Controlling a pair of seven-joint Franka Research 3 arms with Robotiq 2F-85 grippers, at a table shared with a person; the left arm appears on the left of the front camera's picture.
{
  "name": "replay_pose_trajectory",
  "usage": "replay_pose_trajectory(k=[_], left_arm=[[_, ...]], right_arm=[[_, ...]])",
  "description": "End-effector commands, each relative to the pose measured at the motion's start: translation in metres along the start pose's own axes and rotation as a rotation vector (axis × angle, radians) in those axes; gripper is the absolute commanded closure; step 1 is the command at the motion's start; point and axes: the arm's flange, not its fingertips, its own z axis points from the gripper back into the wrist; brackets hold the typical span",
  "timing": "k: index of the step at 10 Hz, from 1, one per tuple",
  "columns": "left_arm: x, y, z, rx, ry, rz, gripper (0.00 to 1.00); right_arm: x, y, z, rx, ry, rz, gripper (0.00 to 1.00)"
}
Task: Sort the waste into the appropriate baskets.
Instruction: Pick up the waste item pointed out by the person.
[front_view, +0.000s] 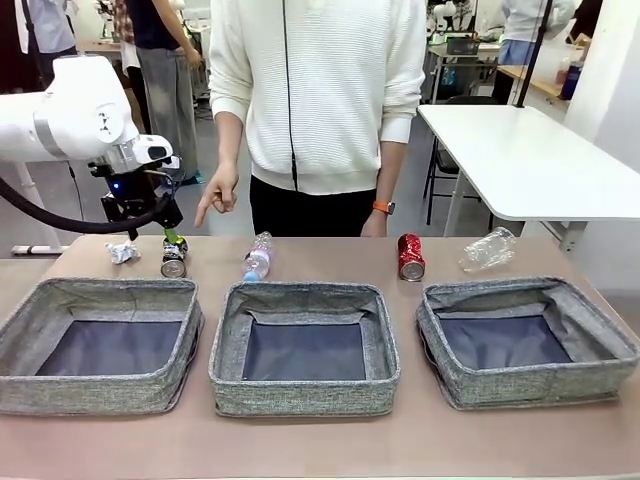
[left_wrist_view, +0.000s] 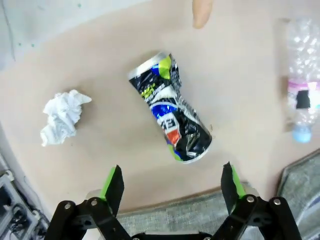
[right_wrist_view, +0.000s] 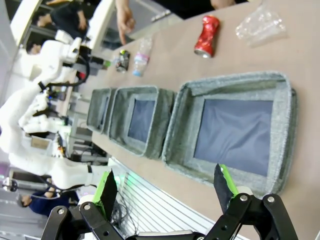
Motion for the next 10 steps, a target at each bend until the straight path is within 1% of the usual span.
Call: replay_pose_trajectory(k=[1, 2, 3, 4, 5, 6, 7, 9, 10], left_arm=[[0.011, 0.008, -0.043, -0.066, -0.057, 0.112, 0.0], [0.01, 0.009, -0.054, -0.02, -0.084, 0.176, 0.0], [0.011, 0.009, -0.064, -0.035, -0.082, 0.218, 0.0], [0.012, 0.007, -0.072, 0.029, -0.109, 0.261, 0.0], [0.012, 0.003, -0.076, 0.065, -0.136, 0.27, 0.0], [0.012, 0.001, -0.077, 0.063, -0.143, 0.266, 0.0], [0.013, 0.001, -0.079, 0.079, -0.147, 0.29, 0.0], [0.012, 0.002, -0.079, 0.073, -0.139, 0.289, 0.0], [0.011, 0.004, -0.078, 0.086, -0.122, 0.309, 0.6]], right_arm=[[0.001, 0.001, -0.001, 0.018, -0.012, 0.025, 0.0], [0.001, 0.001, -0.001, 0.018, -0.012, 0.025, 0.0], [0.001, 0.001, -0.001, 0.018, -0.012, 0.025, 0.0], [0.001, 0.001, -0.001, 0.018, -0.012, 0.025, 0.0], [0.001, 0.001, -0.001, 0.018, -0.012, 0.025, 0.0], [0.001, 0.001, -0.001, 0.018, -0.012, 0.025, 0.0], [0.001, 0.001, -0.001, 0.018, -0.012, 0.025, 0.0], [0.001, 0.001, -0.001, 0.018, -0.012, 0.025, 0.0], [0.001, 0.001, -0.001, 0.018, -0.012, 0.025, 0.0]])
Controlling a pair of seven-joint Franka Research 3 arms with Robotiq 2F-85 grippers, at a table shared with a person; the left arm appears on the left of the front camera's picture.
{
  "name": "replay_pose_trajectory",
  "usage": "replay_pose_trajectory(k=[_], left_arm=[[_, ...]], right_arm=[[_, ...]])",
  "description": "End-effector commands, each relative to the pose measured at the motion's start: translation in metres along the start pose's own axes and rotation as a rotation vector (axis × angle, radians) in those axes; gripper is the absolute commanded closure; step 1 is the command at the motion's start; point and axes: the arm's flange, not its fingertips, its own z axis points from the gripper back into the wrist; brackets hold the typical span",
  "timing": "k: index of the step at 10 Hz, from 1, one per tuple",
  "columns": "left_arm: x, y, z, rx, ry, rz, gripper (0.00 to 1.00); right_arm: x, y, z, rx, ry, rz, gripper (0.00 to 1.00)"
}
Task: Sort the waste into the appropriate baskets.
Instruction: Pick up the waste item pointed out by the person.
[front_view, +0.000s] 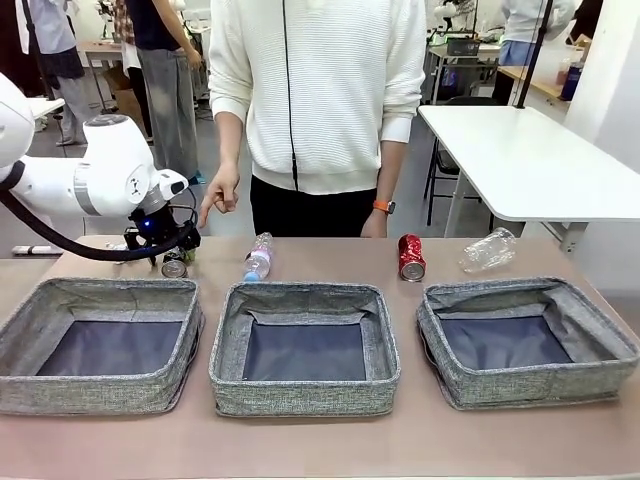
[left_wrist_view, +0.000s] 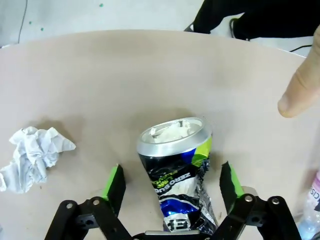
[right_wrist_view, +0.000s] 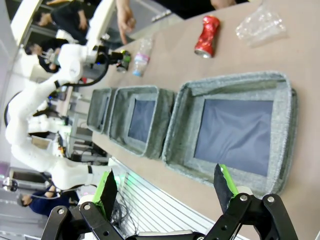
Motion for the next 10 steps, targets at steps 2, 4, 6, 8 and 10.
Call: replay_pose_trajectory(k=[2, 4, 6, 8, 10], left_arm=[[-0.007, 0.005, 0.005, 0.042, 0.008, 0.04, 1.0], [-0.012, 0.007, 0.009, 0.044, 0.057, 0.035, 1.0], [-0.016, 0.009, 0.016, 0.047, 0.06, 0.028, 1.0], [-0.017, 0.012, 0.015, 0.045, 0.063, 0.029, 1.0], [-0.017, 0.016, 0.019, 0.028, 0.044, 0.064, 1.0]], right_arm=[[0.001, 0.001, -0.001, 0.017, -0.012, 0.024, 0.0], [0.001, 0.001, -0.001, 0.017, -0.012, 0.024, 0.0], [0.001, 0.001, -0.001, 0.017, -0.012, 0.024, 0.0], [0.001, 0.001, -0.001, 0.017, -0.012, 0.024, 0.0], [0.001, 0.001, -0.001, 0.017, -0.012, 0.024, 0.0]])
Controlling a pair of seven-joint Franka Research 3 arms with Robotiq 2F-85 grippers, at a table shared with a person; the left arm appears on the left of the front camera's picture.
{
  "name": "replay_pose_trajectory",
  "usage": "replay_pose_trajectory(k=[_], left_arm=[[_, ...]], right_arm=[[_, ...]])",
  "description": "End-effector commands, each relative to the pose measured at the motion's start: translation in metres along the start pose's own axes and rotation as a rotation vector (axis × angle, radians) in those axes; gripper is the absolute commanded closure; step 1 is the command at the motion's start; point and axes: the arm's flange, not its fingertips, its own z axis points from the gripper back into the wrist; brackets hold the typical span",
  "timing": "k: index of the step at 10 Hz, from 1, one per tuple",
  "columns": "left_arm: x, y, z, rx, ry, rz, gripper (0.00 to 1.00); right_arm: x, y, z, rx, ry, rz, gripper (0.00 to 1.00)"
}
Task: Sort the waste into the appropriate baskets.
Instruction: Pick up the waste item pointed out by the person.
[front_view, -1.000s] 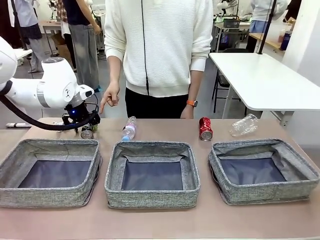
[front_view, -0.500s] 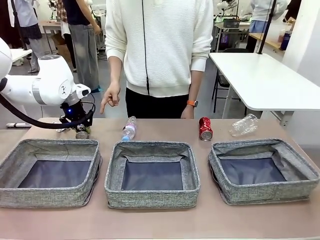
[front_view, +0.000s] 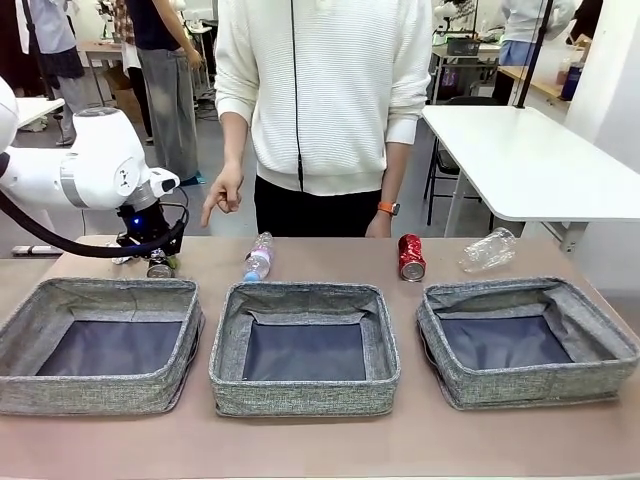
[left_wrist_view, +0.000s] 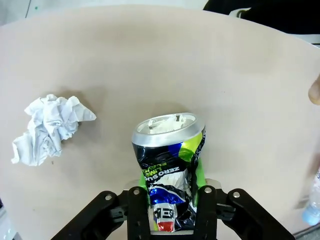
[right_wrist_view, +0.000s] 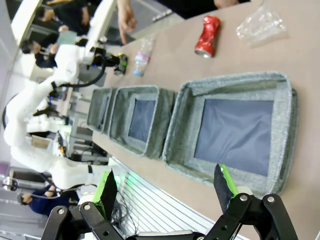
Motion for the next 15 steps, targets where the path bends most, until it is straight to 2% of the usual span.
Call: replay_pose_trajectory(k=[1, 2, 3, 4, 5, 6, 7, 8, 9, 10, 13, 14, 15], left_arm=[[-0.007, 0.006, 0.011, -0.006, -0.012, 0.038, 1.0], [-0.007, 0.011, 0.048, -0.058, -0.071, 0.028, 1.0], [-0.017, 0.011, 0.109, -0.137, -0.089, -0.017, 1.0], [-0.042, 0.003, 0.171, -0.184, -0.114, -0.09, 1.0], [-0.078, -0.009, 0.214, -0.208, -0.106, -0.095, 1.0], [-0.13, -0.018, 0.236, -0.194, 0.044, -0.144, 1.0], [-0.18, -0.02, 0.243, -0.202, 0.144, -0.317, 1.0], [-0.214, -0.019, 0.242, -0.145, 0.067, -0.297, 1.0], [-0.222, -0.017, 0.235, -0.112, -0.057, -0.213, 1.0], [-0.188, -0.035, 0.256, -0.201, 0.086, -0.249, 1.0], [-0.188, -0.035, 0.256, -0.201, 0.086, -0.249, 1.0], [-0.205, -0.031, 0.251, -0.18, 0.077, -0.253, 0.63], [-0.208, -0.083, 0.296, -0.052, 0.066, -0.31, 0.63]], right_arm=[[0.002, 0.0, -0.001, 0.015, -0.013, 0.022, 0.0], [0.002, 0.0, -0.001, 0.015, -0.013, 0.022, 0.0], [0.002, 0.0, -0.001, 0.015, -0.013, 0.022, 0.0], [0.002, 0.0, -0.001, 0.015, -0.013, 0.022, 0.0], [0.002, 0.0, -0.001, 0.015, -0.013, 0.022, 0.0], [0.002, 0.0, -0.001, 0.015, -0.013, 0.022, 0.0], [0.002, 0.0, -0.001, 0.015, -0.013, 0.022, 0.0], [0.002, 0.0, -0.001, 0.015, -0.013, 0.022, 0.0], [0.002, 0.0, -0.001, 0.015, -0.013, 0.022, 0.0], [0.002, 0.0, -0.001, 0.015, -0.013, 0.022, 0.0], [0.002, 0.0, -0.001, 0.015, -0.013, 0.022, 0.0], [0.002, 0.0, -0.001, 0.015, -0.013, 0.022, 0.0], [0.002, 0.0, -0.001, 0.015, -0.013, 0.022, 0.0]])
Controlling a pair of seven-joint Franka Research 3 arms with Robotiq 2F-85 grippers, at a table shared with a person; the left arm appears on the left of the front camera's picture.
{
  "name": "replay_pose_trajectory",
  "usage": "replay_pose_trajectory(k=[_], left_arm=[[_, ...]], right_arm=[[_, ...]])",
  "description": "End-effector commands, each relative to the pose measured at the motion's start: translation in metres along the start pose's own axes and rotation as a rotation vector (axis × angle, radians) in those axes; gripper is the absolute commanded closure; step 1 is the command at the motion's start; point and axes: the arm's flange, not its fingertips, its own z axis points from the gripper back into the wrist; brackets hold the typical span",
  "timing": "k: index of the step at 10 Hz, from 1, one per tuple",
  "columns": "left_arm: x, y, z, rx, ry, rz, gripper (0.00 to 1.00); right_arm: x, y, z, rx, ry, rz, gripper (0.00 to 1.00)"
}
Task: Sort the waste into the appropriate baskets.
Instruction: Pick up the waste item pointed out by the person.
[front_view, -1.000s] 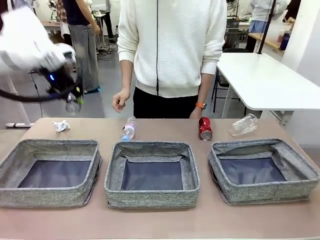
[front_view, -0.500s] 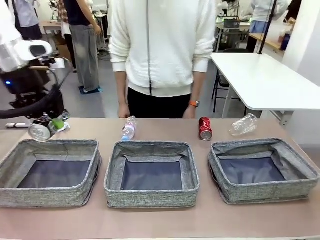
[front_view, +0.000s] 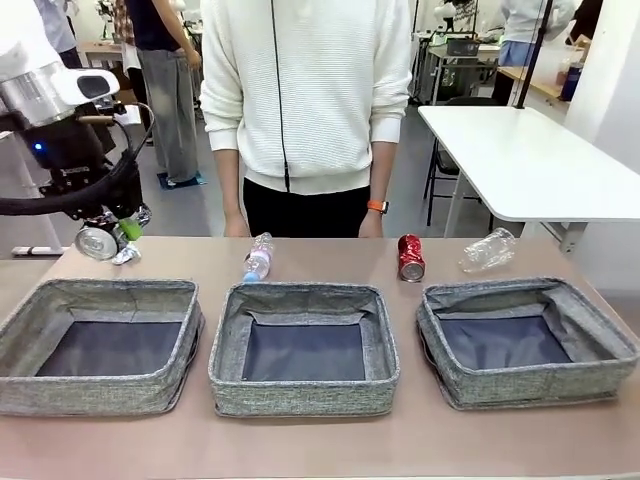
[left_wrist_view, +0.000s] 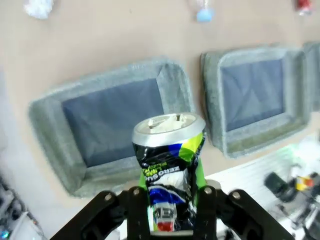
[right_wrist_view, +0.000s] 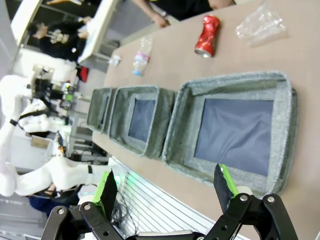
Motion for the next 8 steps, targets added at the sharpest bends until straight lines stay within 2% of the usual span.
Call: replay_pose_trajectory(k=[1, 2, 3, 4, 5, 7, 8], left_arm=[[-0.005, -0.092, 0.062, 0.158, -0.027, -0.059, 0.63], [-0.005, -0.149, 0.093, 0.22, -0.064, -0.096, 0.63], [-0.001, -0.222, 0.111, 0.194, -0.051, 0.127, 0.63], [-0.004, -0.255, 0.112, 0.162, 0.011, 0.042, 0.63], [-0.002, -0.282, 0.11, 0.125, 0.019, 0.07, 0.63], [-0.008, -0.314, 0.105, 0.07, 0.045, -0.027, 0.63], [-0.01, -0.321, 0.107, 0.058, 0.008, -0.025, 0.63]], right_arm=[[0.002, 0.001, 0.0, 0.016, -0.015, 0.024, 0.0], [0.002, 0.001, 0.0, 0.016, -0.015, 0.024, 0.0], [0.002, 0.001, 0.0, 0.016, -0.015, 0.024, 0.0], [0.002, 0.001, 0.0, 0.016, -0.015, 0.024, 0.0], [0.002, 0.001, 0.0, 0.016, -0.015, 0.024, 0.0], [0.002, 0.001, 0.0, 0.016, -0.015, 0.024, 0.0], [0.002, 0.001, 0.0, 0.016, -0.015, 0.024, 0.0]])
